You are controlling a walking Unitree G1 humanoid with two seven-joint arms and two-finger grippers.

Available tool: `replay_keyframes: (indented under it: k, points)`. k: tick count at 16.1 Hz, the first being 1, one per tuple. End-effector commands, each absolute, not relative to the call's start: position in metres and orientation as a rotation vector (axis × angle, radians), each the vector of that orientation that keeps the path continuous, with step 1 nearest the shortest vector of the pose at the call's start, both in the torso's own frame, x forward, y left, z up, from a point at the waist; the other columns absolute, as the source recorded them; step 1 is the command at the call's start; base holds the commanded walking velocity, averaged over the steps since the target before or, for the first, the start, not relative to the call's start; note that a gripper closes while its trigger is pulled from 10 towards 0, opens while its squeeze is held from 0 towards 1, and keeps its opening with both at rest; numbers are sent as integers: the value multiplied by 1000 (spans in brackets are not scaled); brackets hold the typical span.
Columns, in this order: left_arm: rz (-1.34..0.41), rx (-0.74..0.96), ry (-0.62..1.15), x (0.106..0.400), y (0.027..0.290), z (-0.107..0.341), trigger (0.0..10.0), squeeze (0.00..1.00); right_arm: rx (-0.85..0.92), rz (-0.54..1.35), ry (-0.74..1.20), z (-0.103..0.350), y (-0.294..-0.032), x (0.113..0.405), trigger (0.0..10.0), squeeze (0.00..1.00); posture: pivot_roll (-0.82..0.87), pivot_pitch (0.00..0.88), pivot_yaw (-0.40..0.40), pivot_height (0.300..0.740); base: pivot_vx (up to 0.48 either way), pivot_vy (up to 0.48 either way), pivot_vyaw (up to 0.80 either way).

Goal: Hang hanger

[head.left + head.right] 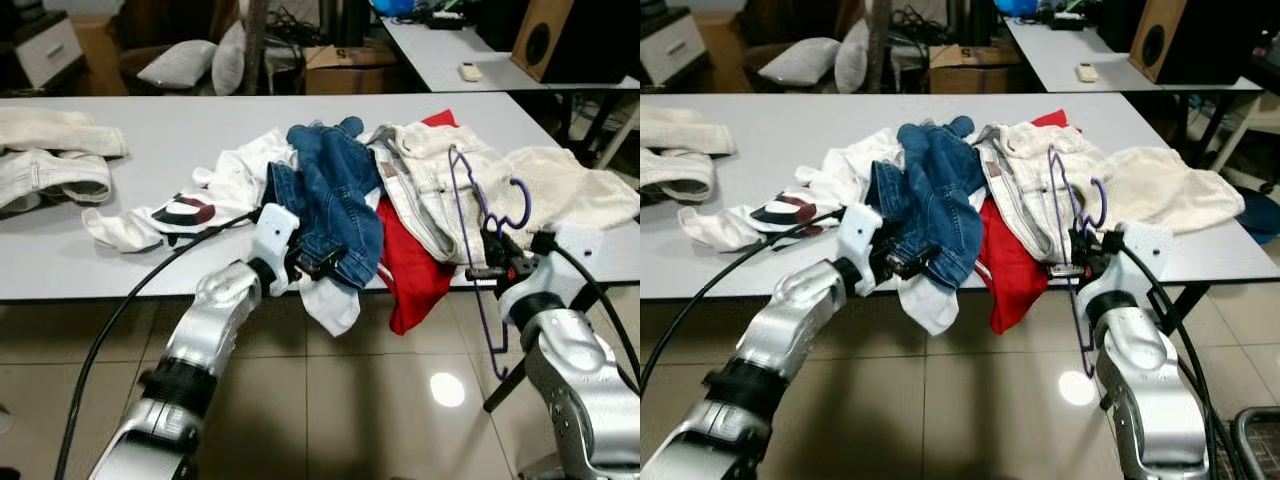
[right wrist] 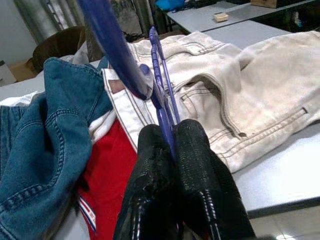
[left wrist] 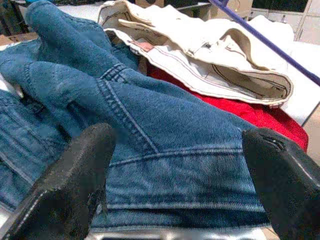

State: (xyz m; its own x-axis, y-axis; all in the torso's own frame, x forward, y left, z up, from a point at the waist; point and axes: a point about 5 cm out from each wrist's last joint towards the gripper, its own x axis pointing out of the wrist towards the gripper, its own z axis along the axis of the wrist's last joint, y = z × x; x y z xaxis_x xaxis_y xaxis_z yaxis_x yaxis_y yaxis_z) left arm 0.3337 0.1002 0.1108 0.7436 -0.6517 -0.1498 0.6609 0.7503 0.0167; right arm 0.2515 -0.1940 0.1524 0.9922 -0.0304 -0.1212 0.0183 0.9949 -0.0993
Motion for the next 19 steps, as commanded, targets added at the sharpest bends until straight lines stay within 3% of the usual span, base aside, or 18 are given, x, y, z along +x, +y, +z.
replay_keyframes:
  k: [1, 4, 5, 8, 10, 11, 12, 19]
  points:
    - [-689, 98, 142, 344, 104, 110, 10000, 1000, -86, -48, 123, 148, -195, 248, 10000, 0, -215, 0, 52, 740, 0, 0, 0]
    - [-636, 80, 178, 353, 109, 107, 10000, 1000, -83, -49, 128, 146, -192, 249, 10000, 0, -229, 0, 64, 740, 0, 0, 0]
    - [-648, 50, 244, 354, 106, 97, 10000, 0, -75, -50, 124, 146, -188, 246, 10000, 0, -246, 0, 80, 740, 0, 0, 0]
    - [-782, 99, 327, 348, 95, 86, 10000, 0, -66, -57, 127, 145, -188, 243, 10000, 0, -244, 0, 82, 740, 0, 0, 0]
    - [-703, 173, 385, 349, 104, 77, 10000, 0, -66, -65, 138, 141, -188, 242, 10000, 0, -240, 0, 86, 740, 0, 0, 0]
    - [-679, 179, 384, 350, 106, 78, 1765, 0, -66, -66, 137, 141, -188, 243, 10000, 0, -239, 0, 88, 740, 0, 0, 0]
    - [-661, 172, 377, 352, 108, 79, 0, 0, -65, -67, 135, 142, -188, 242, 10000, 0, -235, 0, 90, 740, 0, 0, 0]
    - [-700, 109, 338, 354, 104, 85, 0, 0, -68, -53, 125, 141, -182, 248, 10000, 0, -208, 0, 81, 740, 0, 0, 0]
